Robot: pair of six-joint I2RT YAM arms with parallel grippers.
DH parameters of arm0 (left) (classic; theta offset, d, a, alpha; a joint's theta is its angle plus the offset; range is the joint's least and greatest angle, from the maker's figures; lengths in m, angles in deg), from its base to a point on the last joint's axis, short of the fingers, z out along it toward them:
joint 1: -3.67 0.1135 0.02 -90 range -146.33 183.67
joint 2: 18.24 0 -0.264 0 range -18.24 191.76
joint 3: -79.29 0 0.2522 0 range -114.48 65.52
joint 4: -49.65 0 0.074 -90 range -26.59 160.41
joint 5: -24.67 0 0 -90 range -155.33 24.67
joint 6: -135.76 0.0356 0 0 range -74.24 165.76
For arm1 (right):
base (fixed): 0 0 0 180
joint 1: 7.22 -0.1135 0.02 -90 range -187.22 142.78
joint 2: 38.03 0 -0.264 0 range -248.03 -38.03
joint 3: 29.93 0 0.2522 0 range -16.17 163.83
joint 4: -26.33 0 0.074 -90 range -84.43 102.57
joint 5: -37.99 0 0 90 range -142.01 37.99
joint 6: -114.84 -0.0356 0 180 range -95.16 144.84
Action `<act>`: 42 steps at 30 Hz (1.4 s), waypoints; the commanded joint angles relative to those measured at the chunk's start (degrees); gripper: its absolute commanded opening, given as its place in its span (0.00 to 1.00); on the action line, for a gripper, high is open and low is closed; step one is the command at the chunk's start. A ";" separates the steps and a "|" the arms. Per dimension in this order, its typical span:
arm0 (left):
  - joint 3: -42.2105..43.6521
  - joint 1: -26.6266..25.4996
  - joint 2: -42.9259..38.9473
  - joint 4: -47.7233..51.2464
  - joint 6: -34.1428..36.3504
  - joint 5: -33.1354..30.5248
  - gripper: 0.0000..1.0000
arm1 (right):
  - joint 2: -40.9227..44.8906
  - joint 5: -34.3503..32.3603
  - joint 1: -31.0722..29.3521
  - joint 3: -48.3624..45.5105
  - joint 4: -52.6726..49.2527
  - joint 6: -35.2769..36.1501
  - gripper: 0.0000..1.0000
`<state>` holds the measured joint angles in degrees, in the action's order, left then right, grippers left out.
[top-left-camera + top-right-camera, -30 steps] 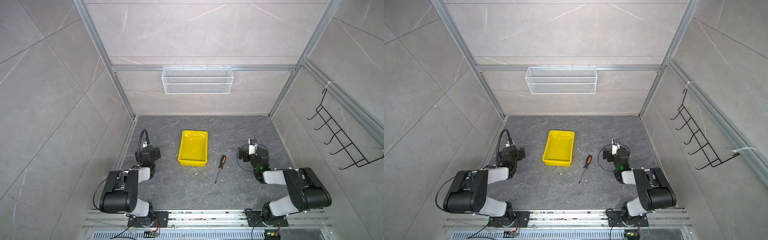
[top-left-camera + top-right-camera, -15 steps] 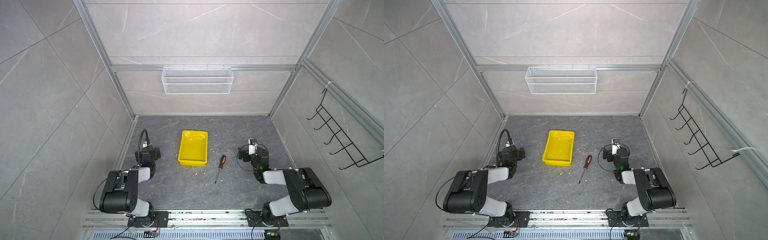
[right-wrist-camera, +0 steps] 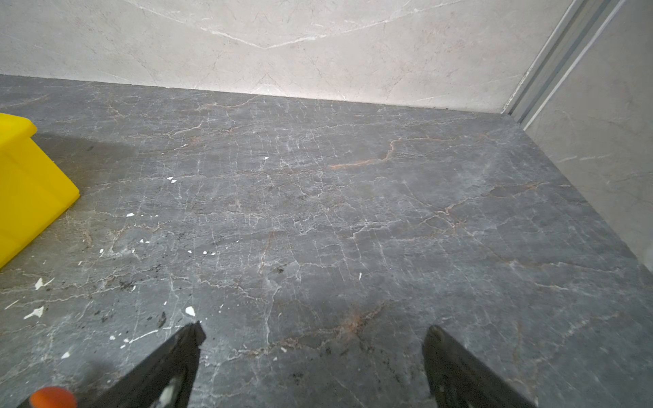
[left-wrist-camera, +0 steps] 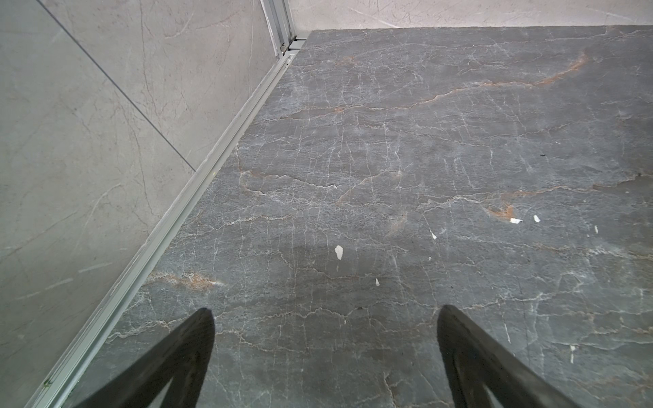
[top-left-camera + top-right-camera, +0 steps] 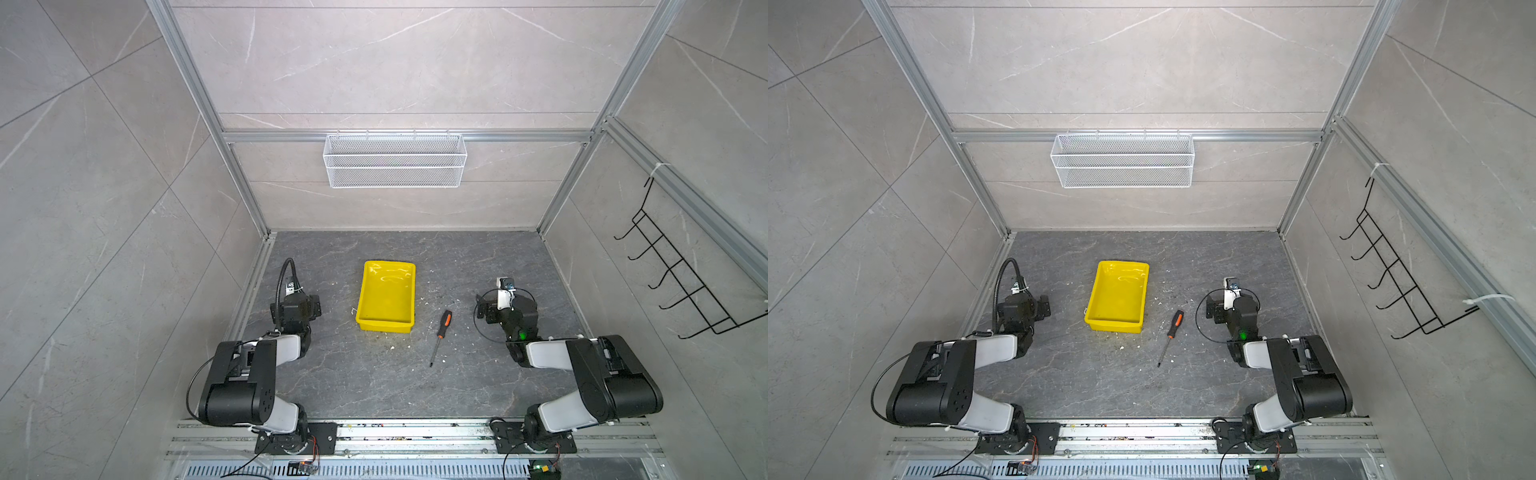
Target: Put the screwdriver in the bin
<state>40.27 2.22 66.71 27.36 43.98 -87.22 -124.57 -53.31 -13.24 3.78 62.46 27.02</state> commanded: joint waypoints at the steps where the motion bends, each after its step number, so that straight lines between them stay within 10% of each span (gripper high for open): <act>1: -0.73 0.29 -0.40 -2.26 -0.86 0.45 1.00 | -0.38 -0.80 -0.04 1.17 -0.50 -0.85 0.99; 17: -0.58 0.22 -0.66 -2.60 -0.54 0.08 1.00 | 0.41 -0.81 -0.31 -0.40 1.56 -0.24 1.00; 25: -23.21 -0.91 1.25 39.99 -0.94 1.72 1.00 | 10.82 -7.79 -2.33 -5.65 2.60 -0.92 1.00; 31: -20.18 -3.73 -4.06 36.35 0.10 1.54 1.00 | 23.37 -10.38 -2.77 5.18 -30.94 -6.14 1.00; 36: -12.77 -3.73 -14.37 30.47 3.75 17.02 1.00 | 36.38 -7.83 -2.76 15.58 -48.68 -11.17 0.99; 40: -8.68 -3.64 -22.26 28.00 4.00 27.55 1.00 | 33.09 -23.54 -2.68 30.21 -81.23 -37.21 1.00; 42: -7.35 -3.65 -24.49 26.67 2.40 28.95 1.00 | 27.86 -20.44 -2.38 32.83 -84.36 -34.14 0.99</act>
<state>32.07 -1.54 45.33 58.70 46.21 -66.23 -90.80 -69.57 -15.74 34.49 0.24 2.65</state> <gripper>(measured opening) 0.998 0.993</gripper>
